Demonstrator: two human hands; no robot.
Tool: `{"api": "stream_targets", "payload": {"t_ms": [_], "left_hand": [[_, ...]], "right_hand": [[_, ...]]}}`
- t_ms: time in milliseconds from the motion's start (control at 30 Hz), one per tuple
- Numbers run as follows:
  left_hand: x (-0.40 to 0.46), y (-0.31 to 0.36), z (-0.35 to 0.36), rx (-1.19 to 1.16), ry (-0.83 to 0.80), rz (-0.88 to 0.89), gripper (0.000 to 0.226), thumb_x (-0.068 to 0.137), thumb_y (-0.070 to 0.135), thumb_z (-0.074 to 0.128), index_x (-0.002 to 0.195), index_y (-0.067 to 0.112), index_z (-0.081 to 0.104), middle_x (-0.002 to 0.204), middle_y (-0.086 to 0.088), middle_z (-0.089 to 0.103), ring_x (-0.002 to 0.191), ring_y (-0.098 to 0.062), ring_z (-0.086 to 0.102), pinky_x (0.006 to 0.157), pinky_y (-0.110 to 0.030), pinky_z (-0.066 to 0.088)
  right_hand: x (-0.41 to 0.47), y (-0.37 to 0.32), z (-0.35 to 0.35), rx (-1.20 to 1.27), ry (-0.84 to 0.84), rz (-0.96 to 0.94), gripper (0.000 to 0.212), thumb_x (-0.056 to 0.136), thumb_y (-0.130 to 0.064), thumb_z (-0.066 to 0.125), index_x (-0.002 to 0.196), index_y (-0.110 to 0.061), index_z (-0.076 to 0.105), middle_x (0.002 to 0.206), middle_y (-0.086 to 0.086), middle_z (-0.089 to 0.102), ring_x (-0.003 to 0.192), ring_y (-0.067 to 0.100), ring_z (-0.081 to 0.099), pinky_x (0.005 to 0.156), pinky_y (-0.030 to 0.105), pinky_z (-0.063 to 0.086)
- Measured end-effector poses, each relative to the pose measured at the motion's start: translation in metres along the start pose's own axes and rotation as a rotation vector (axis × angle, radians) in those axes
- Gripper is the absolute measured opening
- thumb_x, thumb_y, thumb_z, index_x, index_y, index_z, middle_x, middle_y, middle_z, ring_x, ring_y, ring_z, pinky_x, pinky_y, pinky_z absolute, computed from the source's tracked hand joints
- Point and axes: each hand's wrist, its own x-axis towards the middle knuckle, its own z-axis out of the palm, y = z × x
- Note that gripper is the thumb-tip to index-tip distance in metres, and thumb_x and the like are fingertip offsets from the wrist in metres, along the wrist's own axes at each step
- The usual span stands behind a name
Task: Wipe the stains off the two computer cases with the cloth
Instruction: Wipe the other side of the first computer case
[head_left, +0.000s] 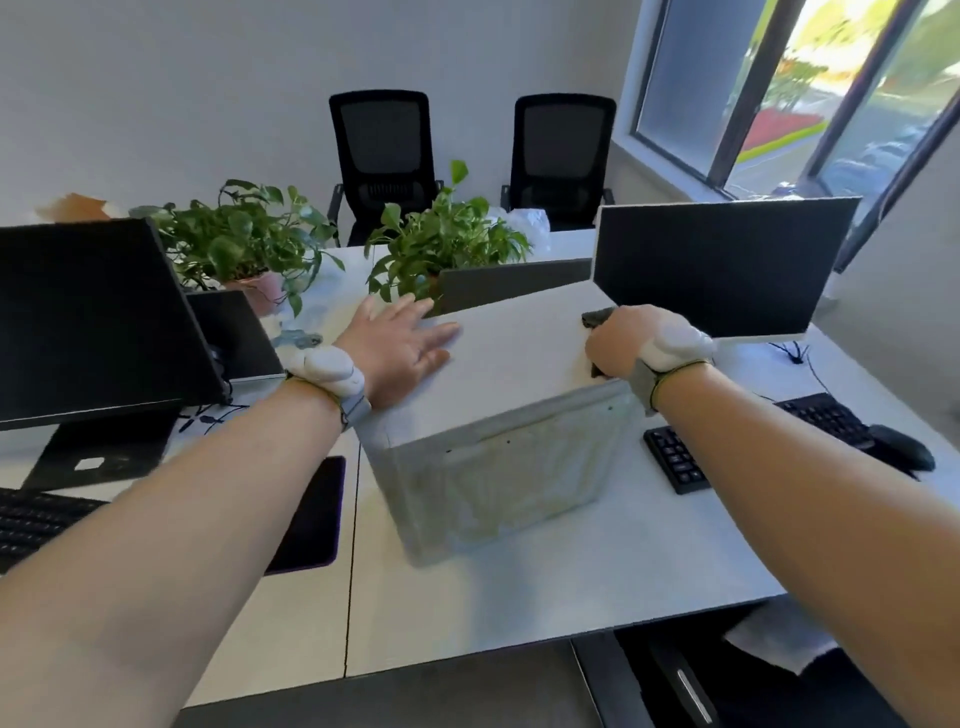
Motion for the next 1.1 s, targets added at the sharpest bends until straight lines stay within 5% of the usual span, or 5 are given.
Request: {"api": "stream_targets", "payload": {"t_ms": [200, 400, 800, 967, 1100], "left_hand": [[0.028, -0.014, -0.006, 0.137, 0.024, -0.037, 0.059, 0.104, 0.065, 0.011, 0.159, 0.044, 0.019, 0.168, -0.008, 0.020, 0.155, -0.029, 0.015, 0.123, -0.058, 0.006], [0.031, -0.004, 0.015, -0.397, 0.161, -0.026, 0.041, 0.108, 0.032, 0.041, 0.147, 0.033, 0.053, 0.156, -0.001, 0.045, 0.146, -0.023, 0.036, 0.118, -0.043, 0.021], [0.027, -0.006, 0.020, -0.386, 0.240, 0.015, 0.040, 0.105, 0.041, 0.044, 0.142, 0.035, 0.058, 0.155, 0.006, 0.048, 0.144, -0.020, 0.038, 0.119, -0.039, 0.022], [0.021, -0.023, 0.015, -1.158, 0.184, -0.142, 0.033, 0.103, 0.012, 0.050, 0.120, 0.024, 0.076, 0.130, -0.001, 0.070, 0.125, -0.022, 0.061, 0.116, -0.042, 0.042], [0.012, -0.024, 0.006, -1.270, 0.206, -0.175, 0.037, 0.101, -0.003, 0.047, 0.123, 0.009, 0.073, 0.123, -0.003, 0.071, 0.122, -0.017, 0.061, 0.113, -0.035, 0.045]], "right_hand": [[-0.029, 0.007, 0.022, -0.075, 0.082, -0.029, 0.027, 0.089, -0.022, 0.043, 0.095, -0.016, 0.068, 0.080, 0.001, 0.061, 0.069, 0.020, 0.059, 0.063, 0.032, 0.046], [-0.035, 0.014, 0.034, 0.034, 0.254, 0.046, 0.029, 0.089, -0.029, 0.041, 0.110, -0.014, 0.054, 0.102, 0.005, 0.043, 0.084, 0.027, 0.046, 0.067, 0.039, 0.042], [-0.086, -0.063, 0.032, 0.496, 0.369, -0.733, 0.018, 0.099, -0.019, 0.054, 0.103, -0.027, 0.069, 0.116, -0.011, 0.058, 0.106, 0.016, 0.053, 0.094, 0.033, 0.046], [-0.081, -0.106, 0.043, 0.653, 0.351, -0.810, 0.012, 0.097, -0.039, 0.065, 0.099, -0.028, 0.067, 0.105, -0.011, 0.061, 0.099, 0.013, 0.055, 0.089, 0.035, 0.050], [-0.077, -0.125, 0.050, 0.658, 0.322, -0.830, 0.012, 0.095, -0.041, 0.067, 0.098, -0.030, 0.066, 0.102, -0.012, 0.061, 0.100, 0.013, 0.053, 0.089, 0.037, 0.050]]}}
